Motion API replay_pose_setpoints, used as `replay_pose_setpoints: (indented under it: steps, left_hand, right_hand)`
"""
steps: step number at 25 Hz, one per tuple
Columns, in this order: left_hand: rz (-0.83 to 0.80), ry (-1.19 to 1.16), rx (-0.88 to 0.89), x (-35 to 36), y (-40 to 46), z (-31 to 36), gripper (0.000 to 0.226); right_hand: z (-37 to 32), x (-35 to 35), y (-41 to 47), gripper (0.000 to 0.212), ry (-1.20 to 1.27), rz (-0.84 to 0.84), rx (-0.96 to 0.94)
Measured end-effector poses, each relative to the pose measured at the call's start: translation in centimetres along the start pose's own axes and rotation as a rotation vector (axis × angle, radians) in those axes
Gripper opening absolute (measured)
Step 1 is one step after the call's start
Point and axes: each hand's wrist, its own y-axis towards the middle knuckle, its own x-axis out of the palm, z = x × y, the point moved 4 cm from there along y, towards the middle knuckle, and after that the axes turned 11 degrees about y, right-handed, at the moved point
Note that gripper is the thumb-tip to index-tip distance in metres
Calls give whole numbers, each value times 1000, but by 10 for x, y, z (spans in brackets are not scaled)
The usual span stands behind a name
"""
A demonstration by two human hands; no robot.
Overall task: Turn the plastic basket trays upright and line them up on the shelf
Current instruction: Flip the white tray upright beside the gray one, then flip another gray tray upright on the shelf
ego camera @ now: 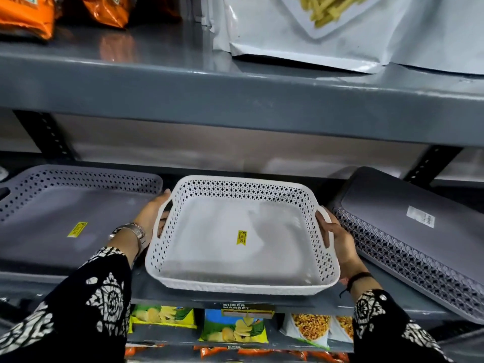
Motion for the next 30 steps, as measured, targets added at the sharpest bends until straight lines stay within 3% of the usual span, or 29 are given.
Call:
replay_pose_setpoints:
  steps: [4, 8, 10, 13, 15, 19, 25, 28, 30]
  left_hand:
    - [119, 154, 16, 6, 3, 3, 57]
    - [484, 624, 229, 29, -13, 37, 48]
    - [528, 712, 376, 59, -23, 59, 47]
    - [400, 684, 524, 131, -34, 83, 46]
    - [268, 717, 573, 196, -39, 92, 46]
    - [79, 753, 573, 305, -35, 102, 49]
    - [26, 834, 504, 385, -2, 108, 47]
    - [55, 918, 437, 391, 22, 102, 49]
    - [61, 949, 331, 389, 33, 95, 56]
  right_hand:
    - [0, -1, -3, 46, -103, 42, -1]
    - [-26, -2, -16, 45, -261, 87, -75]
    - [-51, -7, -22, 44, -214, 78, -154]
    - [-94, -47, -32, 51, -183, 178, -256]
    - [-121, -96, -41, 57, -311, 370, -324]
    - [-155, -185, -54, 37, -555, 685, -405]
    - [-179, -249, -44, 40, -871, 732, -437]
    - [-169, -285, -34, 35, -783, 726, -172]
    - [-154, -301, -30, 44, -645, 648, 30]
